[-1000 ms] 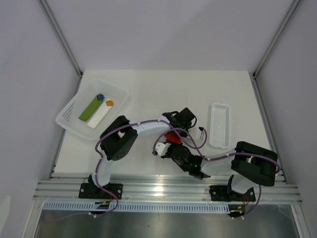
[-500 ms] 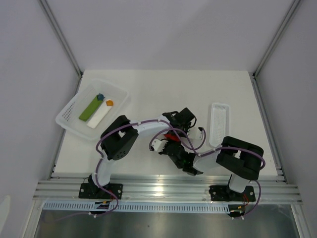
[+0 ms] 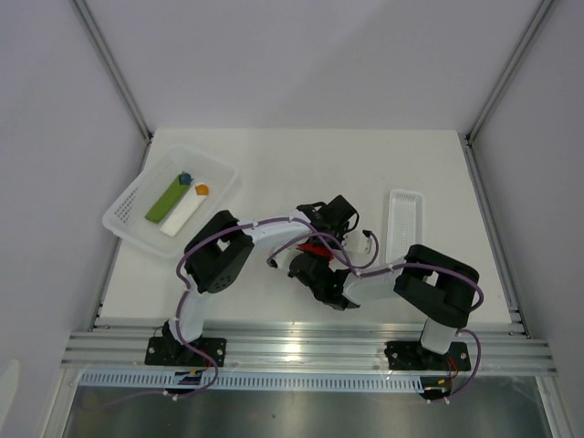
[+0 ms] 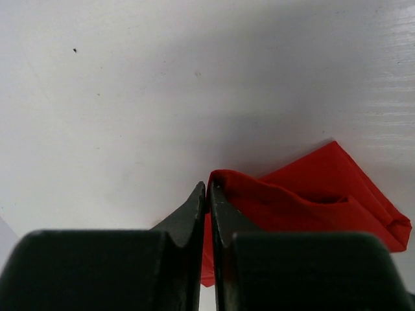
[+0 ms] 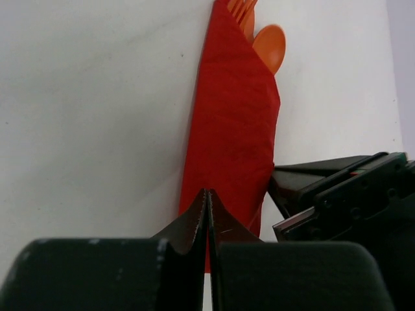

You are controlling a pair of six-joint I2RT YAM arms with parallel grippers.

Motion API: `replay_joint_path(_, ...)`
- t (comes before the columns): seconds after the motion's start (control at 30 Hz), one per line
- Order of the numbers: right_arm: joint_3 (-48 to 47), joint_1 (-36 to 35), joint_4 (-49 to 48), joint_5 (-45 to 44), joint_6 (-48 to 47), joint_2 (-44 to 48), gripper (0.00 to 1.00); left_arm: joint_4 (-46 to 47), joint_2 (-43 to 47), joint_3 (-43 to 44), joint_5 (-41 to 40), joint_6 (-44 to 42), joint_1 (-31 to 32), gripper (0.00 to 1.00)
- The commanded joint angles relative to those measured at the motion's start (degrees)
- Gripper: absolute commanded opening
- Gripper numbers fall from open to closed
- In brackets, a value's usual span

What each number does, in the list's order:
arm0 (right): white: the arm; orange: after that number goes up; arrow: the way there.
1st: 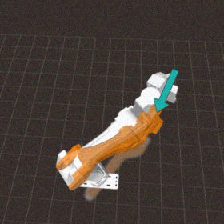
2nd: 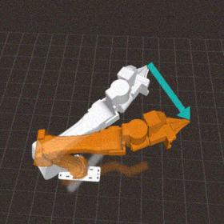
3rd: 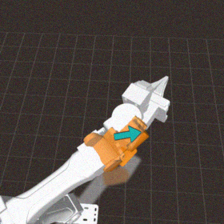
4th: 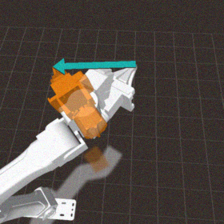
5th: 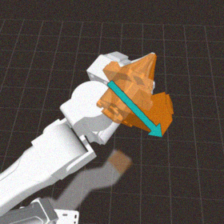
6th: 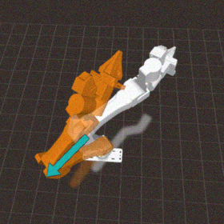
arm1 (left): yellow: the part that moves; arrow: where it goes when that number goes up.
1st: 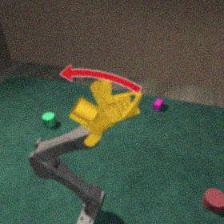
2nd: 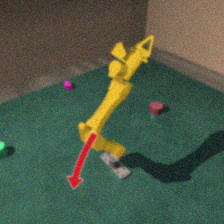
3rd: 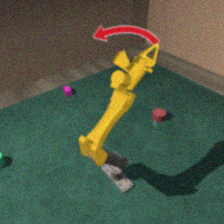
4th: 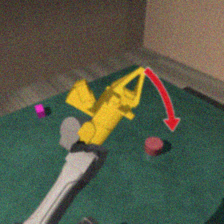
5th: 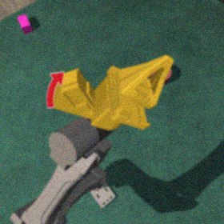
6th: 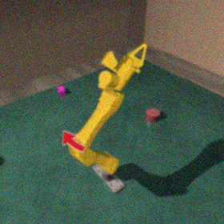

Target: Place the utensils on the paper napkin and roll it up

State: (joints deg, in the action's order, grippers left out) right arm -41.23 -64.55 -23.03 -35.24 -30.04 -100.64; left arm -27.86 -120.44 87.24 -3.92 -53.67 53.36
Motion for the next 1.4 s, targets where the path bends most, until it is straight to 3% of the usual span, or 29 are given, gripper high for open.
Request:
replay_joint_path(0.0, -3.0, 2.1, 11.5, 1.2, 3.0, -2.3, 0.00, -0.4, 0.9, 2.2, 0.6, -0.9, 1.6, 0.08)
replay_joint_path(0.23, -5.3, 2.8, 14.8, 4.6, 3.1, -3.9, 0.00, -0.3, 1.3, 1.9, 0.5, -0.9, 1.6, 0.12)
replay_joint_path(0.4, -6.0, 3.5, 17.8, 8.3, 3.2, -3.4, 0.00, 2.1, 1.7, 2.0, -1.4, 0.0, 1.5, 0.36)
replay_joint_path(0.5, -6.6, 4.1, 19.6, 10.8, 3.6, -2.9, 0.00, 3.3, 2.2, 2.4, -3.1, 0.5, 1.3, 0.43)
replay_joint_path(0.9, -9.8, 5.9, 26.5, 15.3, 5.5, -3.9, 0.00, 1.9, 3.9, 7.7, -8.4, 5.1, -0.9, 0.56)
replay_joint_path(1.37, -11.5, 7.4, 29.0, 18.4, 7.0, -2.9, 0.00, -3.9, 5.5, 9.5, -12.9, 9.9, -5.5, 0.57)
